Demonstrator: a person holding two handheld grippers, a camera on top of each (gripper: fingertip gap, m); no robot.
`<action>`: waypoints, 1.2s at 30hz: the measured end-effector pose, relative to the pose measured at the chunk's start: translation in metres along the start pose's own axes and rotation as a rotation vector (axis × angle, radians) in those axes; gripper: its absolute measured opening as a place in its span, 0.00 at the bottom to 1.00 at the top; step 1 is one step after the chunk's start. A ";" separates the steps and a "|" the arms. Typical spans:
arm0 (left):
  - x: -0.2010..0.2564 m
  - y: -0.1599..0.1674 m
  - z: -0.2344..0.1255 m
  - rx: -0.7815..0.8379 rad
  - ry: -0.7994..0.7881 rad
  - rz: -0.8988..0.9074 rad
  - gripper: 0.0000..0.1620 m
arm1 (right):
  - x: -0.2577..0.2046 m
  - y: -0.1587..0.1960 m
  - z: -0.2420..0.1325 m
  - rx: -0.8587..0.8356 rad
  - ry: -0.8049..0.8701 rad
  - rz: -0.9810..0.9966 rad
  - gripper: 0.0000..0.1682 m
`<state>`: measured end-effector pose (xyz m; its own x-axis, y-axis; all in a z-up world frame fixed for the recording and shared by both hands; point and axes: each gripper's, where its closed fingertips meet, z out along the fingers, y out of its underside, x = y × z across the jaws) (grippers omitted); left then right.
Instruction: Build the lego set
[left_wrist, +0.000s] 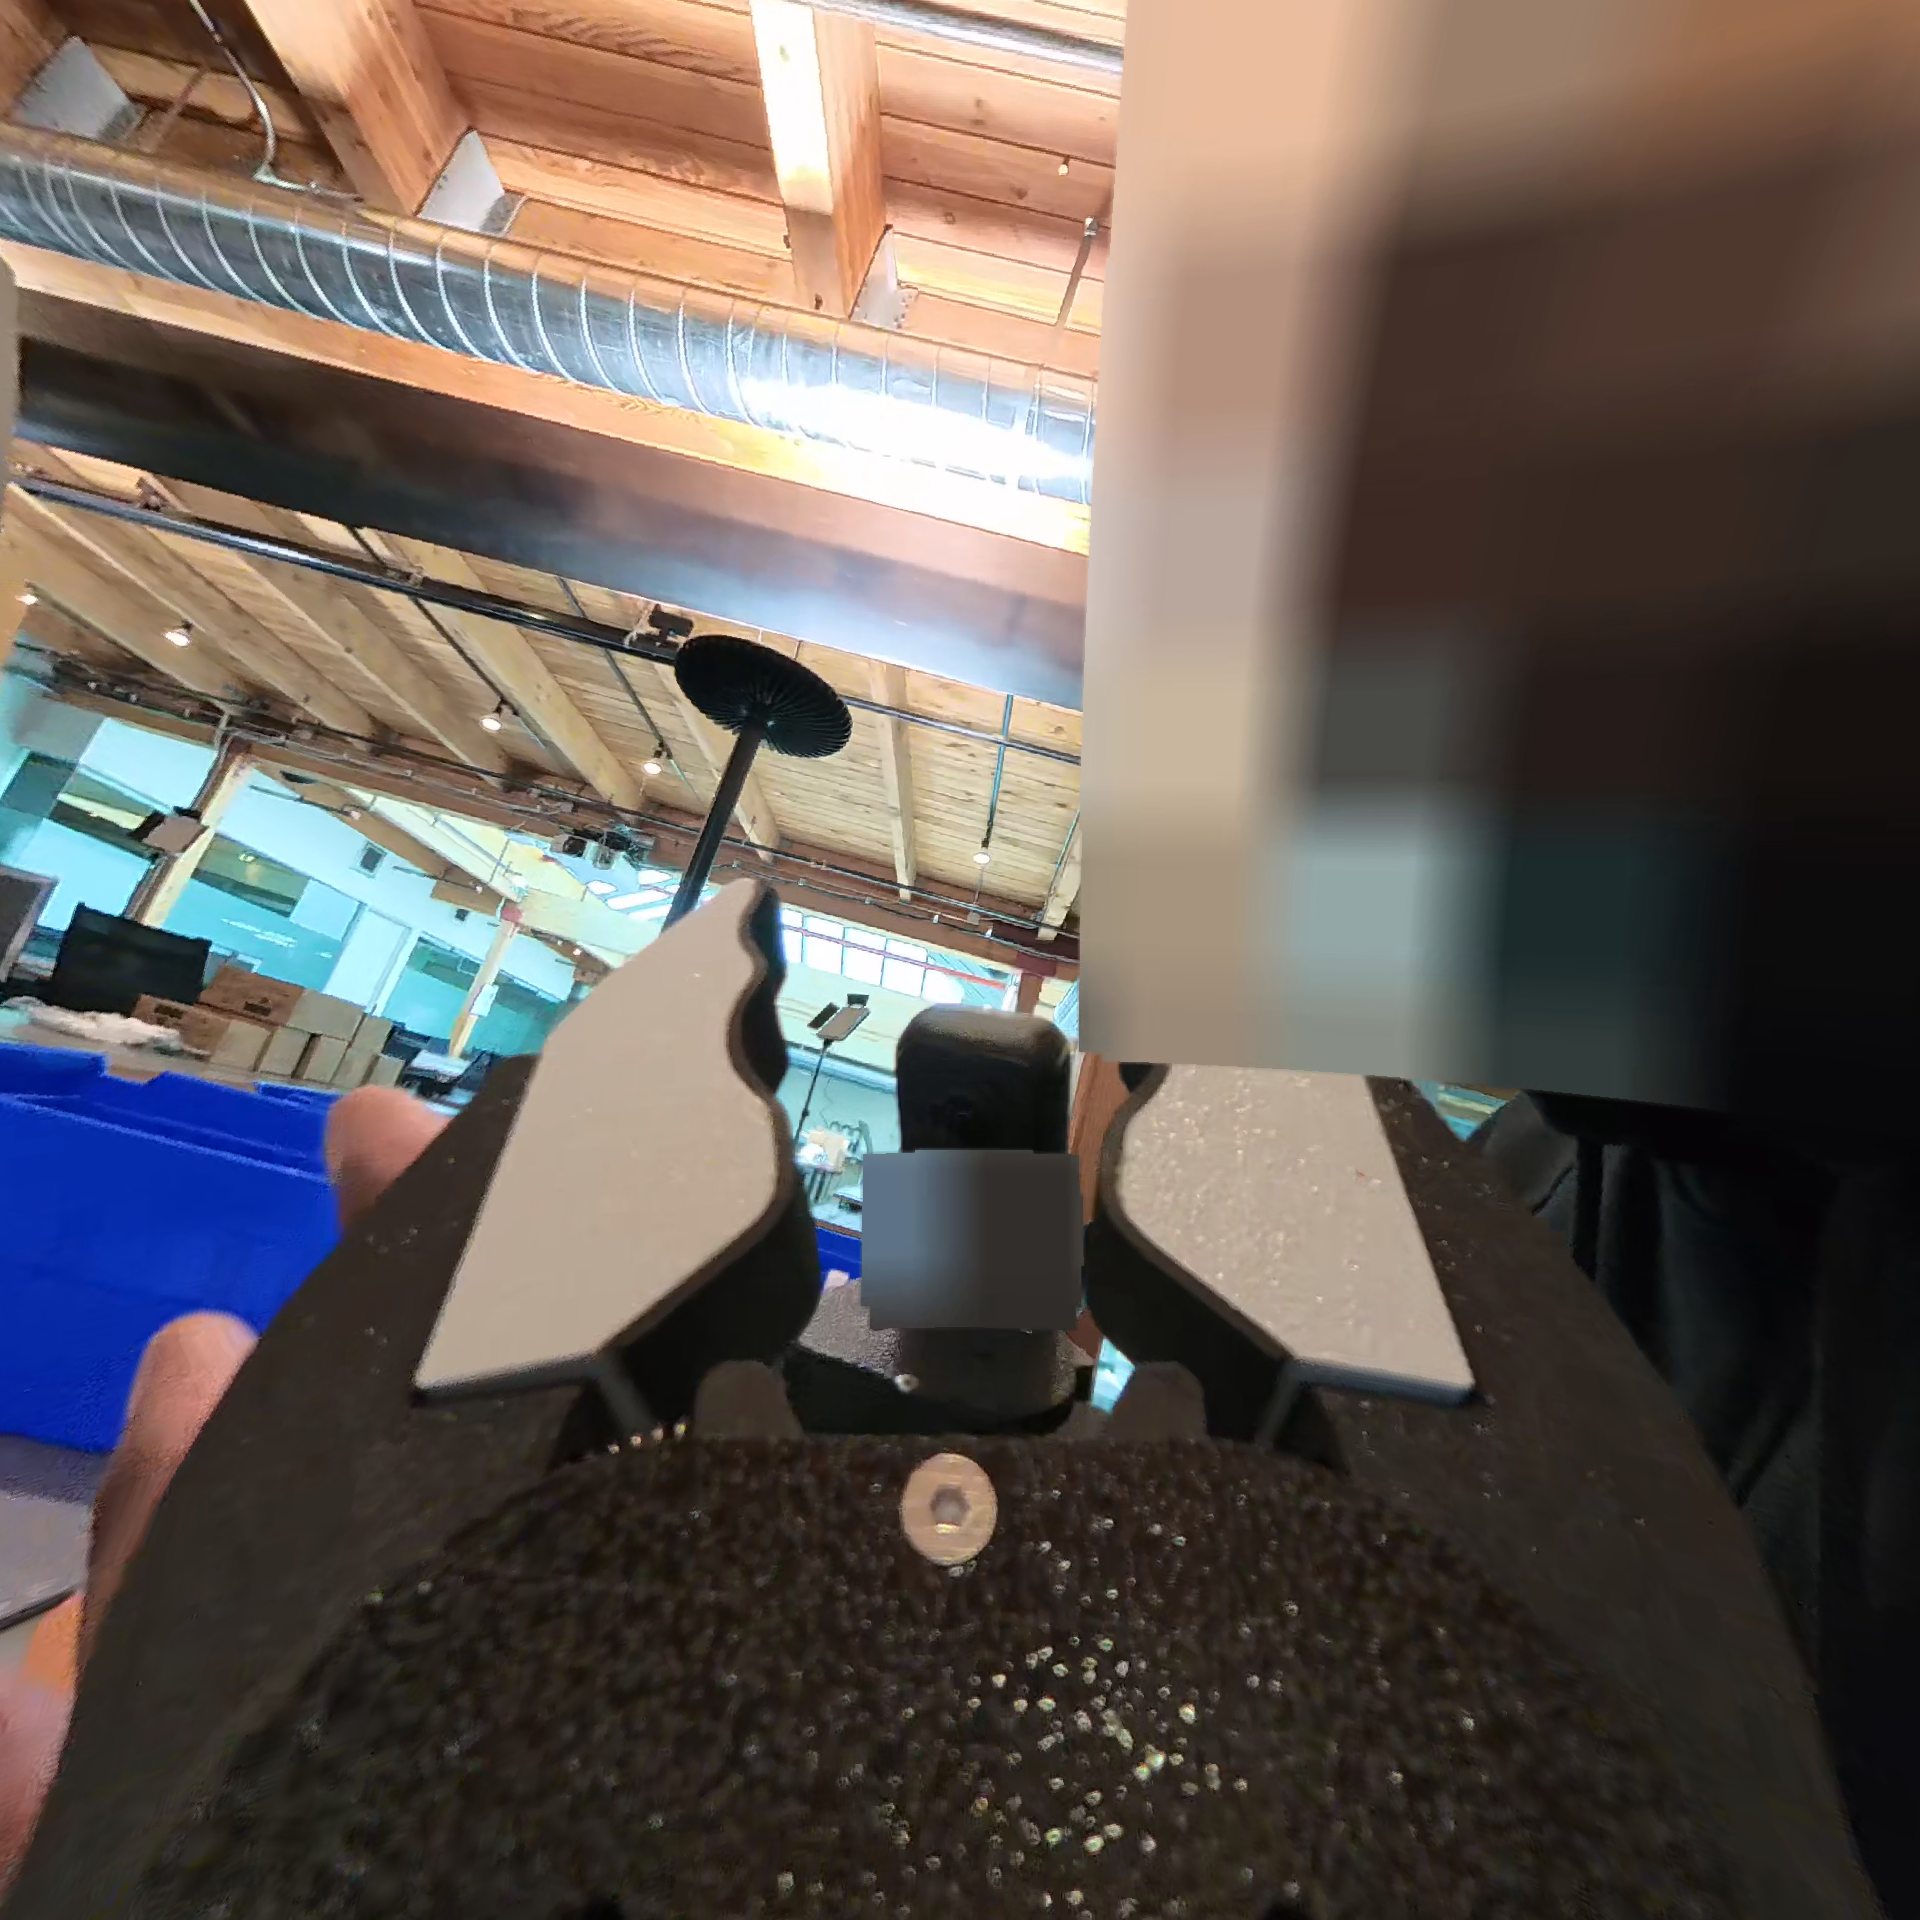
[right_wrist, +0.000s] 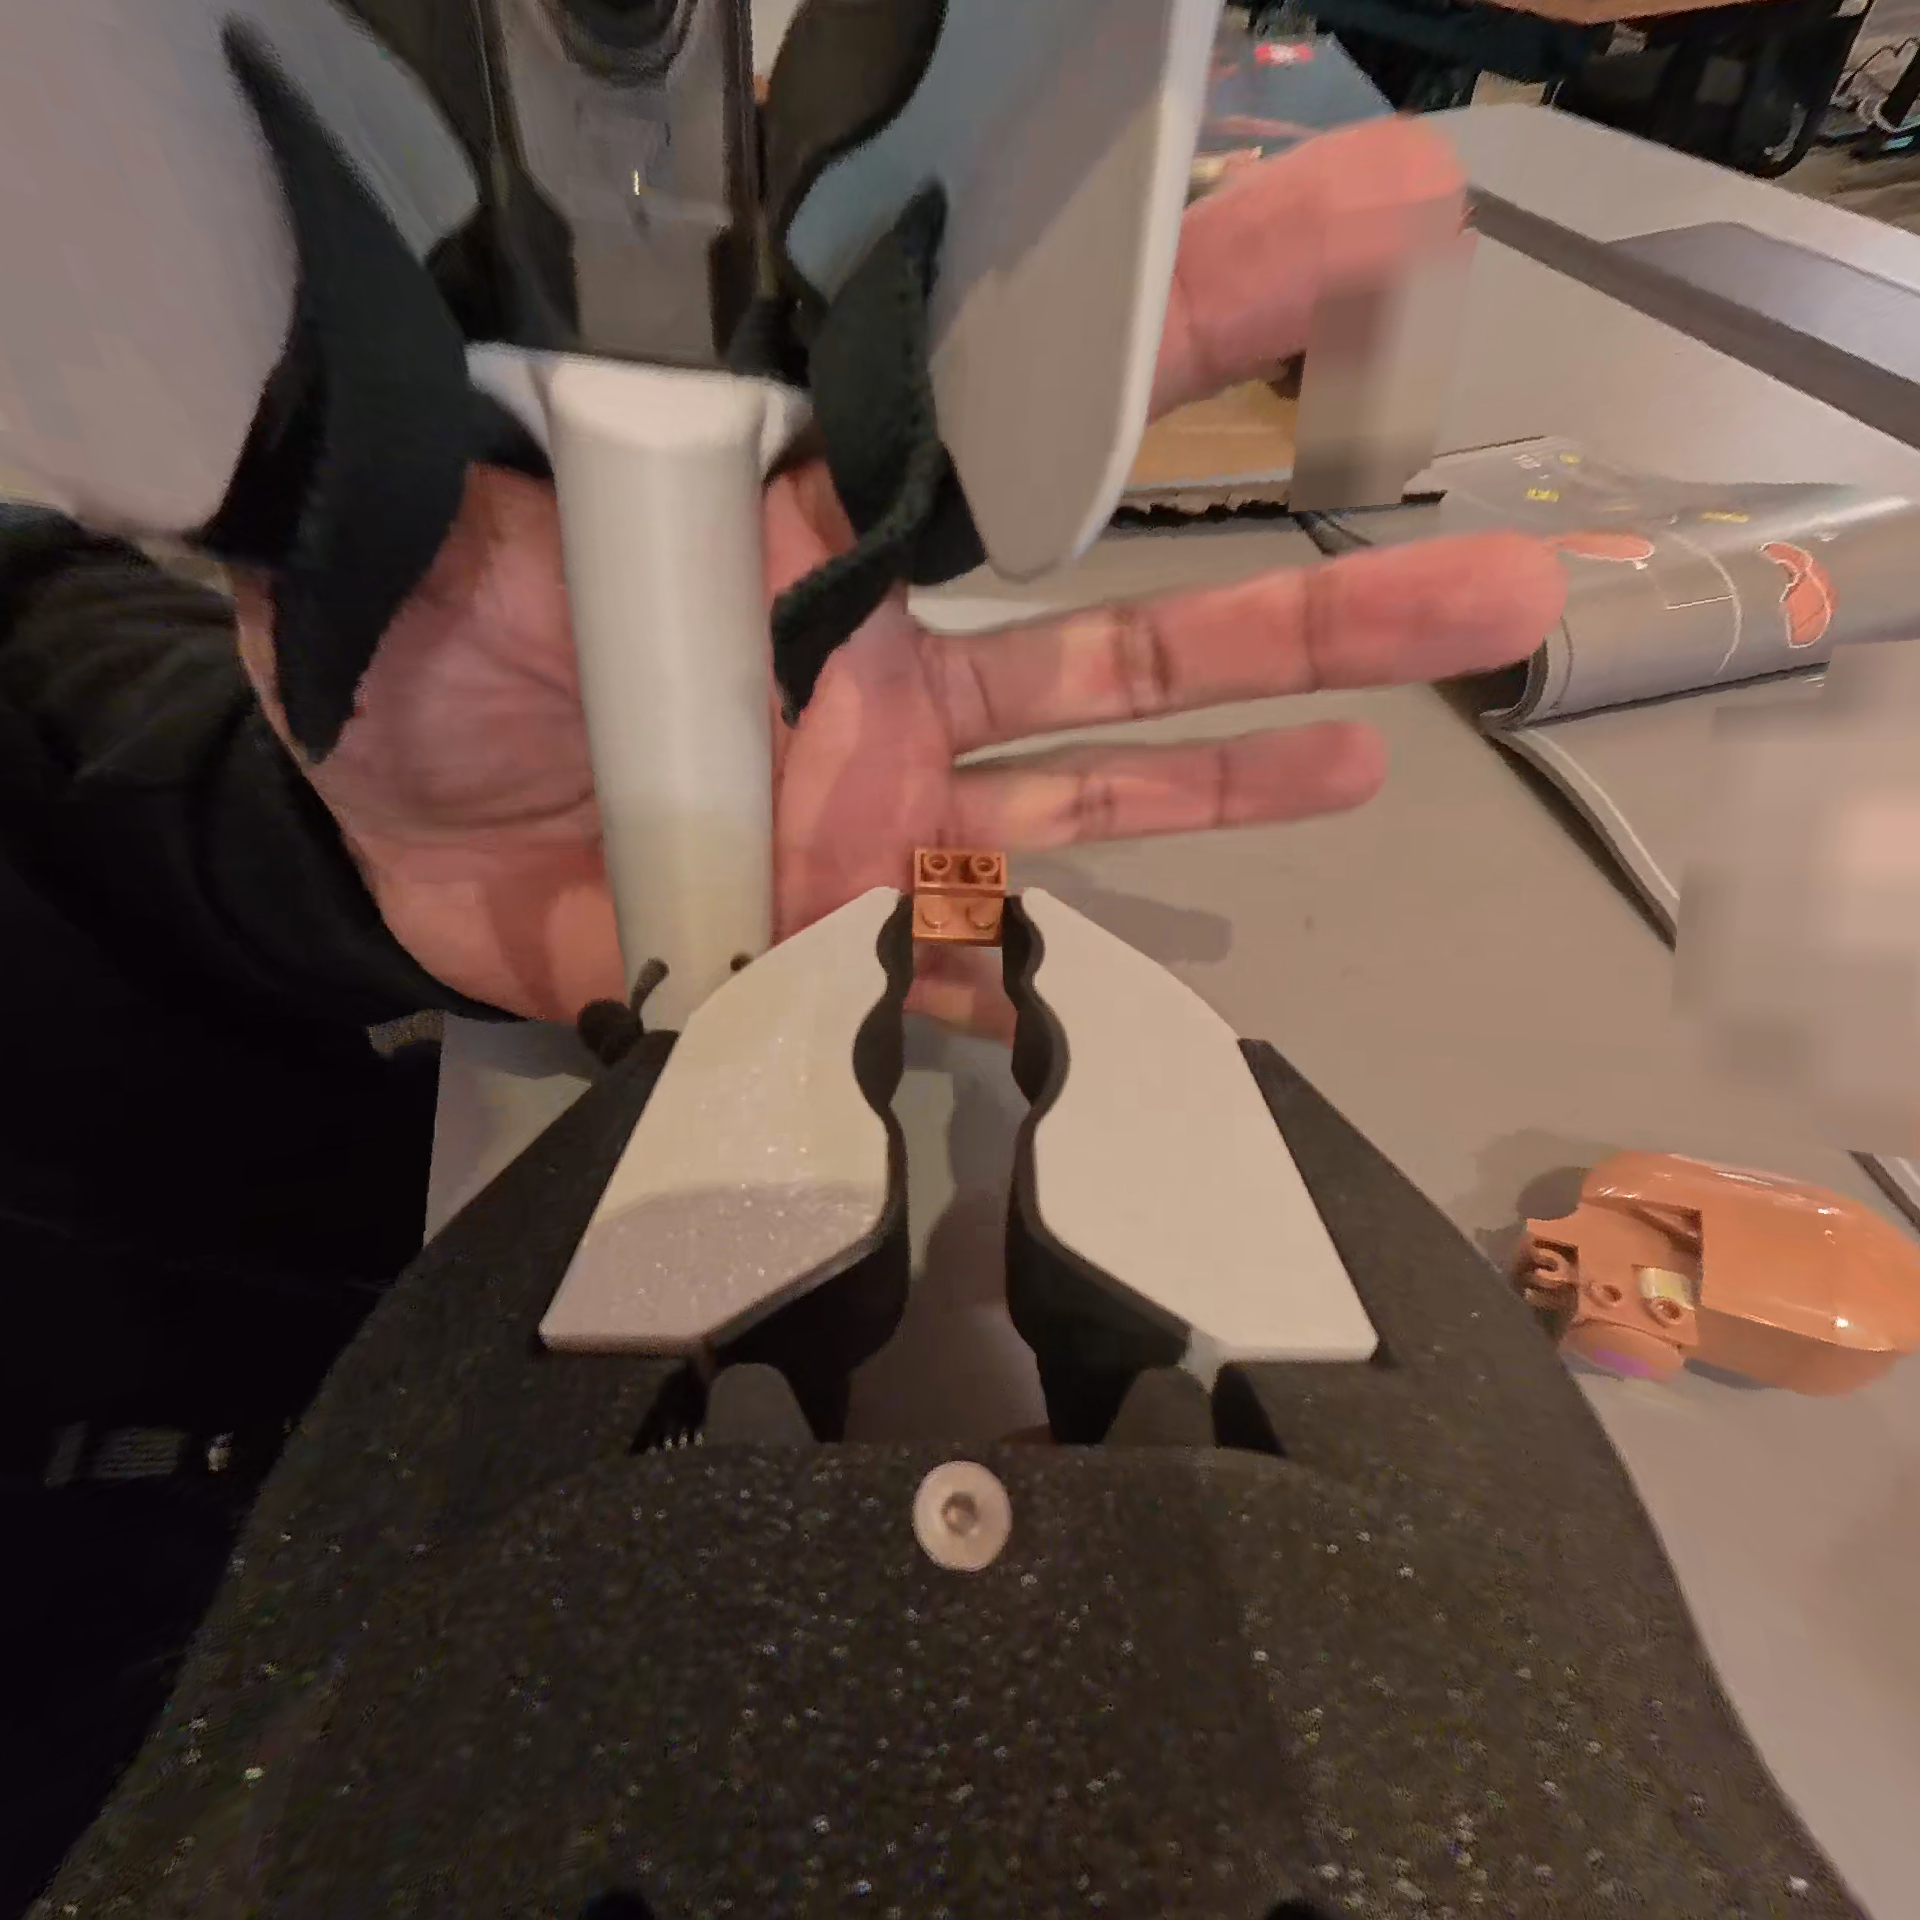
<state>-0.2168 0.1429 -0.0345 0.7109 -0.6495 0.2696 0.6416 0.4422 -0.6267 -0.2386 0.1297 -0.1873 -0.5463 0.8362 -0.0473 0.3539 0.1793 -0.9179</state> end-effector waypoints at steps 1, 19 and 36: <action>0.000 0.000 -0.001 -0.021 -0.004 -0.010 0.37 | -0.002 0.001 0.001 -0.006 -0.003 -0.008 0.10; -0.013 0.002 -0.034 -0.437 -0.101 0.529 0.20 | 0.017 -0.019 -0.036 0.057 -0.011 -0.084 0.10; -0.044 0.069 -0.073 -0.994 0.149 0.374 0.16 | 0.016 -0.026 -0.029 -0.022 -0.096 -0.218 0.10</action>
<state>-0.2244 0.1569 -0.1429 0.7282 -0.6761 -0.1128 -0.1799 -0.0297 -0.9832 -0.2347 0.1528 -0.1526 -0.6811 0.7235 0.1125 0.2359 0.3623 -0.9017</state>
